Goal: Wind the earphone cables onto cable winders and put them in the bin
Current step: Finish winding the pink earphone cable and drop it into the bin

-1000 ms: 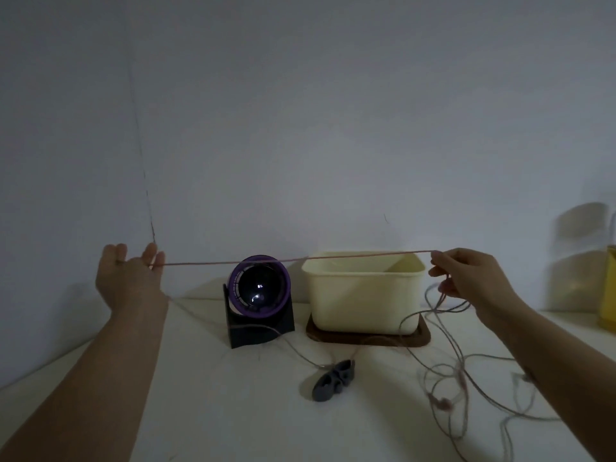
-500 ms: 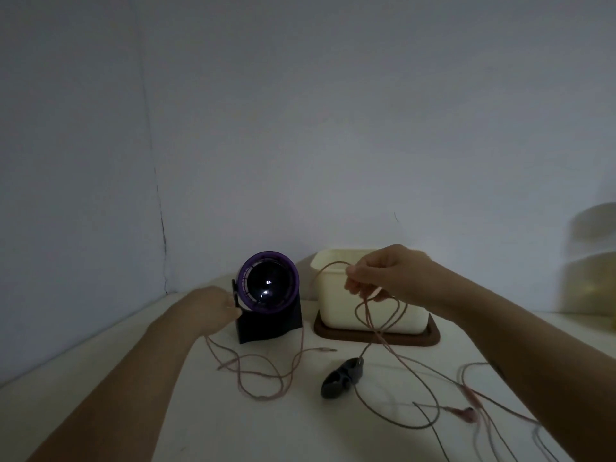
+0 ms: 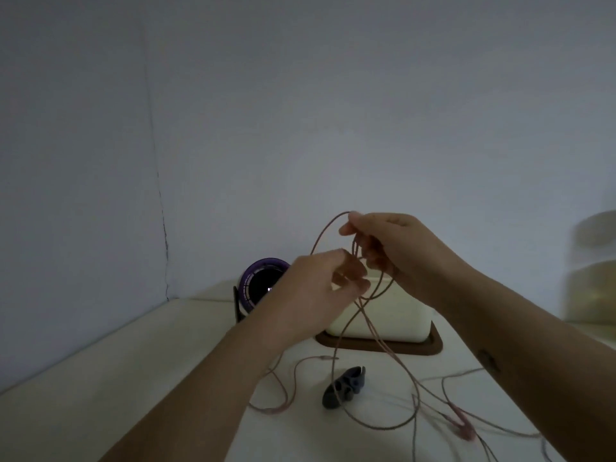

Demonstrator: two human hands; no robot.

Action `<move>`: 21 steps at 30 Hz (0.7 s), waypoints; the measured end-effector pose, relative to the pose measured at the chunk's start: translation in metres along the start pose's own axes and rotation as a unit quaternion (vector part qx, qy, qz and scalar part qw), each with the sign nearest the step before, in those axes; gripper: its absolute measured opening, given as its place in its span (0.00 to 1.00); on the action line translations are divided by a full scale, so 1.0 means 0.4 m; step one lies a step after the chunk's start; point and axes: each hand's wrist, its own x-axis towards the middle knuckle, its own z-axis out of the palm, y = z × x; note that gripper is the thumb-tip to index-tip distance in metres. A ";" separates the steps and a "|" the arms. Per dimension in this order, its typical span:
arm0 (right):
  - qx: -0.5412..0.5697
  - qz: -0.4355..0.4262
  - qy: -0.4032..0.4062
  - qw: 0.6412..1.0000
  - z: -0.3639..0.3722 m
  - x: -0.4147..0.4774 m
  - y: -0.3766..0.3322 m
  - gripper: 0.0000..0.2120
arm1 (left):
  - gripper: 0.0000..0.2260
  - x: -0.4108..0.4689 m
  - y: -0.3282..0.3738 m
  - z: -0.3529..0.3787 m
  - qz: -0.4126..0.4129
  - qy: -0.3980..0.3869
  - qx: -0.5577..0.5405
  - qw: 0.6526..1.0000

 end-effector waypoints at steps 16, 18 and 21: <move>0.446 0.086 0.216 0.864 -0.144 0.063 0.022 0.15 | 0.08 0.054 -0.120 -0.113 -0.085 0.249 -0.418 0.870; 0.454 0.077 0.231 0.857 -0.143 0.063 0.023 0.15 | 0.07 0.058 -0.142 -0.123 -0.090 0.264 -0.379 0.882; 0.448 0.062 0.239 0.859 -0.145 0.065 0.021 0.14 | 0.05 0.049 -0.168 -0.135 -0.103 0.285 -0.285 0.909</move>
